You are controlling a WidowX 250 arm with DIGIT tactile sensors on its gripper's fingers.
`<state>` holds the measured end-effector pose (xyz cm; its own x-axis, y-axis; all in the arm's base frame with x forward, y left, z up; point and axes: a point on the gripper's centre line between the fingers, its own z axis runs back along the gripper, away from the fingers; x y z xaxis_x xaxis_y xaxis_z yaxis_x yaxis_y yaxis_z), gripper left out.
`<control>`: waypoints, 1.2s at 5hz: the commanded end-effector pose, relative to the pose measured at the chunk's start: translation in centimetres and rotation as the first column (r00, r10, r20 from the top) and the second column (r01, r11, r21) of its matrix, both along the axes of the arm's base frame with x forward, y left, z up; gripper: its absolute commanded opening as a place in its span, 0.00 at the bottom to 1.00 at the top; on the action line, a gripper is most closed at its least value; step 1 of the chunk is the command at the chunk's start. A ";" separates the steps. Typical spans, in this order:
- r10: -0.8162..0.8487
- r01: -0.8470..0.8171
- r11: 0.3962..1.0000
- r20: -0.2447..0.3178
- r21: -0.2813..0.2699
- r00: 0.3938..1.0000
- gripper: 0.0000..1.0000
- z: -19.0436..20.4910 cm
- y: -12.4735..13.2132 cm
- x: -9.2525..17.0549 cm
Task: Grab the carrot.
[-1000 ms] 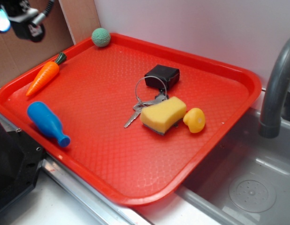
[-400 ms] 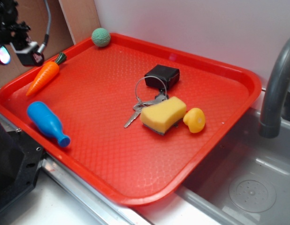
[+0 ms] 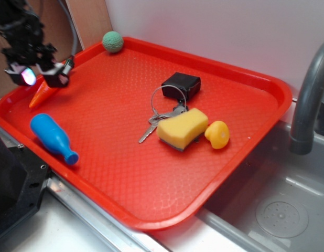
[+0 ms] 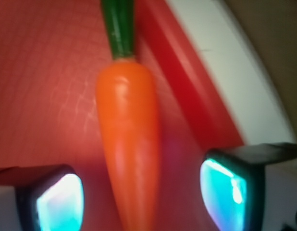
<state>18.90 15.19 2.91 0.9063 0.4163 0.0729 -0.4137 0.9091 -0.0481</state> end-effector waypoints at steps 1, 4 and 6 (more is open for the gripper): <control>0.041 -0.040 0.997 -0.014 0.070 0.999 1.00 -0.1 -3.0 2.0; 0.053 -0.053 0.997 0.003 -0.062 0.999 0.00 -0.8 -4.7 2.2; -0.130 0.130 0.991 0.001 0.029 0.991 0.00 9.0 -9.7 -0.9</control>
